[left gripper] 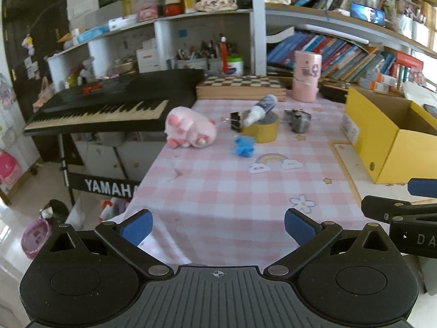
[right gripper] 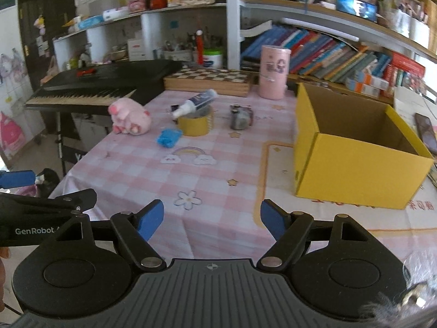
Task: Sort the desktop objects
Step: 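Move the left tool toward the pink pig while the right tool approaches the blue plush toy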
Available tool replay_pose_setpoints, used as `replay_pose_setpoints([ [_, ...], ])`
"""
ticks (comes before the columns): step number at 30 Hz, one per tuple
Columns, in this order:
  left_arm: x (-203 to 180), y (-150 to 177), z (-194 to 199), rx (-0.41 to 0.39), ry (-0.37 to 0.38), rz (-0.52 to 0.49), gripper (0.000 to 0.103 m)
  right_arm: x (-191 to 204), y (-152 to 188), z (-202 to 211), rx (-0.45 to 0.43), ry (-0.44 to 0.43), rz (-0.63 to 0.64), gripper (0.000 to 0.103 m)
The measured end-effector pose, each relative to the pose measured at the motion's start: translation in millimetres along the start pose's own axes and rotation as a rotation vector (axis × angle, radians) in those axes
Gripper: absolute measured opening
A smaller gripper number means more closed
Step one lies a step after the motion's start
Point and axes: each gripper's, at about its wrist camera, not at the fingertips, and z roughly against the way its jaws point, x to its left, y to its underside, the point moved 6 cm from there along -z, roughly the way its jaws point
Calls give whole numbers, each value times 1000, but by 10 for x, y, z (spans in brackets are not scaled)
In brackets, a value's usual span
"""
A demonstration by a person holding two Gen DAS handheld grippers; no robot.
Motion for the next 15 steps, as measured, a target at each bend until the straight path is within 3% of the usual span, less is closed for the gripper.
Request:
replay_pose_setpoints([
  [15,176,-95,-93,-29,-47,25,103,97,-181,-247,-28,-49,9,77],
])
